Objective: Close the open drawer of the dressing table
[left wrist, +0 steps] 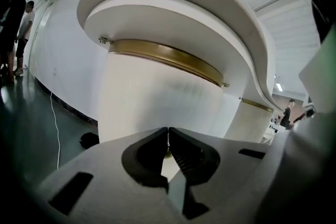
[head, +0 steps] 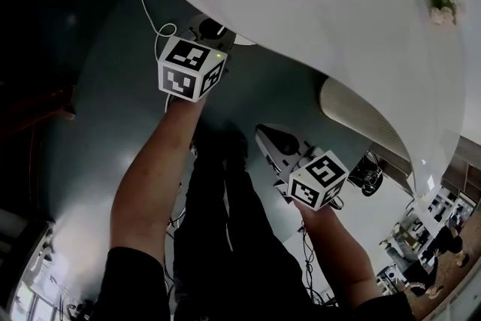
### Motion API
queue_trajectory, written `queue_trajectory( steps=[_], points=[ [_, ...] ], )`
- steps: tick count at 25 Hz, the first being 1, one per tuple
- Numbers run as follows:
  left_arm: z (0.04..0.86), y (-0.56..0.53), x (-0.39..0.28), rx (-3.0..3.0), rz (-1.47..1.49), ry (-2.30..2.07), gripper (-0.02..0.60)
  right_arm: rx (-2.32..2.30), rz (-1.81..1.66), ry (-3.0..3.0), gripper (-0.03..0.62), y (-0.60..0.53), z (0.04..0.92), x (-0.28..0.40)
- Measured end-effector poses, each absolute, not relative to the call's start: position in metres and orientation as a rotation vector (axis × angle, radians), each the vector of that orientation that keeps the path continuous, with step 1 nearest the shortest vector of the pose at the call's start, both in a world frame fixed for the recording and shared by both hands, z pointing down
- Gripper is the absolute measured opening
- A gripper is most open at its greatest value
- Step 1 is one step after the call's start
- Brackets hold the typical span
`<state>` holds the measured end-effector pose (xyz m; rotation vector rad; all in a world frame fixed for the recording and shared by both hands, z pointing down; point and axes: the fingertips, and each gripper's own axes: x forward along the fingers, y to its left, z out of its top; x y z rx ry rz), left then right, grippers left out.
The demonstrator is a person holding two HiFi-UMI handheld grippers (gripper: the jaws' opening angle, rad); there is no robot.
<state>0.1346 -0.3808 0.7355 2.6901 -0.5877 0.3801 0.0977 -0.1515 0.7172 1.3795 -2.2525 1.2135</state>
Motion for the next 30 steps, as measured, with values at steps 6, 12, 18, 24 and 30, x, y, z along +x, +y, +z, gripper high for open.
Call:
queue_trajectory(
  steps=[6,12,18,24,30],
  points=[
    [0.738,-0.382,0.136,2.627,0.370,-0.578,0.011,1.393,1.223,-2.220,0.006,-0.143,0.713,0.102],
    [0.719,-0.342,0.102,2.535,0.437,-0.571,0.011,1.414,1.212,-2.233,0.006,-0.145,0.667,0.098],
    [0.661,-0.292,0.073,2.503,0.424,-0.570,0.011,1.428,1.154,-2.267,0.006,-0.154,0.609,0.093],
    [0.618,-0.212,0.052,2.467,0.415,-0.483,0.011,1.374,1.103,-2.270,0.006,-0.149,0.561,0.075],
    [0.552,-0.218,0.024,2.538,0.393,-0.510,0.002,1.319,1.004,-2.297,0.006,-0.158,0.512,0.046]
  ],
)
